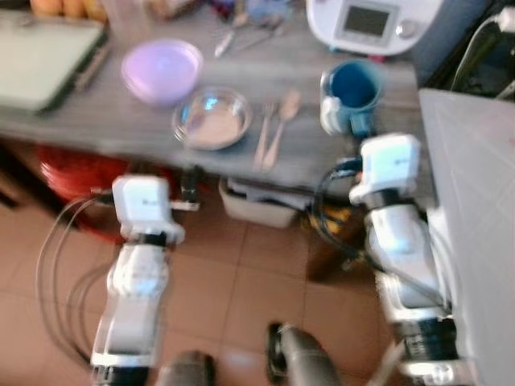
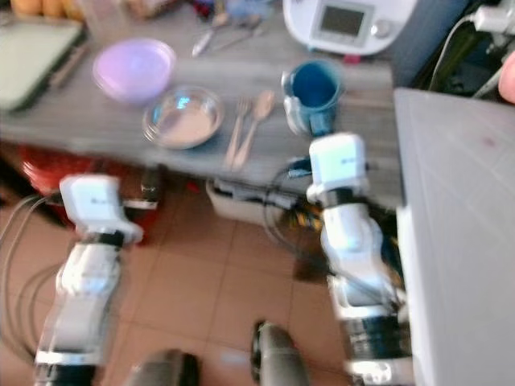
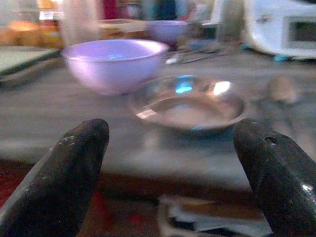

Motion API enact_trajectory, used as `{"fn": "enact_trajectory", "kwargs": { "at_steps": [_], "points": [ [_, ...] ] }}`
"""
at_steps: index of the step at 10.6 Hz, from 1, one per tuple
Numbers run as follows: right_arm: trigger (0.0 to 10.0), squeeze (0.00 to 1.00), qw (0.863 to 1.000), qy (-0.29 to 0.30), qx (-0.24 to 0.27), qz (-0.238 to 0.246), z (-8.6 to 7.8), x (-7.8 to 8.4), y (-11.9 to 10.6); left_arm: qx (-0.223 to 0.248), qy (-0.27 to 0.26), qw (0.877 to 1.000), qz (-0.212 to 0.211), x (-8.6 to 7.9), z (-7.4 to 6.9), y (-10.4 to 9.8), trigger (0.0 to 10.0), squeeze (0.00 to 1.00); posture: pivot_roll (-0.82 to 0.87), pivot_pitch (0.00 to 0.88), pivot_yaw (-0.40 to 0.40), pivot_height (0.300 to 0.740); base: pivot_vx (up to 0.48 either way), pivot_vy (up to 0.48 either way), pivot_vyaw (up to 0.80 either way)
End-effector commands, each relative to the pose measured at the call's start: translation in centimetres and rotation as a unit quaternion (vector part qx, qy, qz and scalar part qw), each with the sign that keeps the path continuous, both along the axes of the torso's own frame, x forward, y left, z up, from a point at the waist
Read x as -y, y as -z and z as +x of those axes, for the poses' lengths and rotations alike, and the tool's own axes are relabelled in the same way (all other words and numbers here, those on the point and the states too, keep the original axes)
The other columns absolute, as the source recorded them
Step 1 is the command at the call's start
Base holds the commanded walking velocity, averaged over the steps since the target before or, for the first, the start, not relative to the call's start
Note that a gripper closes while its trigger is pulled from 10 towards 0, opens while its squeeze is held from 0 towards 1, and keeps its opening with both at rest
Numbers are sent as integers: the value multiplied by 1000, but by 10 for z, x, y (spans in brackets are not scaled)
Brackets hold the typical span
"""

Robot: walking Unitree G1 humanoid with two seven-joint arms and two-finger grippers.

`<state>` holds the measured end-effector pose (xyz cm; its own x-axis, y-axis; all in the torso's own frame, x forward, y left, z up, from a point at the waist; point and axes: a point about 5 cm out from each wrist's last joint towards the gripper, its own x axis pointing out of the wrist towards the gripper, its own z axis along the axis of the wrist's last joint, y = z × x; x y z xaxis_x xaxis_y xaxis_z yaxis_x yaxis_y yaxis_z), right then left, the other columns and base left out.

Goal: Setting the table

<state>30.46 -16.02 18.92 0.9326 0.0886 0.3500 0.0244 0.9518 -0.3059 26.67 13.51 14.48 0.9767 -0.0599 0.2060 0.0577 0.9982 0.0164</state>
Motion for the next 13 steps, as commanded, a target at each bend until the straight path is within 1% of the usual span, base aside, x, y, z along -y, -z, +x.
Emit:
{"fn": "enact_trajectory", "kwargs": {
  "at_steps": [1, 2, 3, 4, 5, 8, 9, 11, 12, 13],
  "points": [
    [10000, 0, 999, -8, 37, 3, 1, -4, -15, 4, -9, 1000, 6, -7, -2, -2, 10000, 0, 12, 200, -32, 740, 480, 0, 0],
    [10000, 0, 999, -7, 36, 4, 3, -3, -15, 3, -9, 1000, 5, -7, -2, -2, 10000, 0, 12, 200, -32, 740, 472, 0, 0],
    [10000, 0, 999, -27, 41, -10, 4, -7, -18, 1, -18, 1000, 3, -8, -3, -2, 10000, 0, 14, 203, -35, 740, 469, 0, 0],
    [10000, 0, 998, -41, 43, -9, 3, -10, -20, 10, -34, 999, 6, -12, -4, -4, 10000, 0, 14, 203, -35, 740, 0, 0, 431],
    [10000, 0, 998, -43, 44, -19, 3, -12, -20, 8, -43, 999, 8, -14, -5, -4, 10000, 0, 15, 202, -37, 740, 0, 0, 788],
    [10000, 0, 998, -50, 41, -10, 4, -10, -18, 10, -58, 998, 12, -18, -7, -5, 10000, 0, 18, 198, -38, 740, 0, 0, 785],
    [10000, 0, 998, -56, 39, -13, 7, -5, -19, 8, -64, 998, 13, -19, -8, -5, 10000, 0, 26, 197, -39, 740, 0, 0, 769],
    [10000, 0, 998, -44, 36, -17, 16, 8, -21, 6, -62, 998, 16, -18, -10, -4, 10000, 0, 29, 198, -38, 740, 0, 0, 656],
    [10000, 0, 999, -27, 32, -17, 19, 13, -19, 5, -59, 998, 16, -18, -11, -4, 10000, 0, 33, 201, -37, 740, 0, 0, 0],
    [10000, 0, 1000, -20, 21, -3, 23, 18, -16, 5, -53, 998, 16, -17, -11, -4, 10000, 0, 36, 203, -36, 740, 0, 0, 0]
  ]
}}
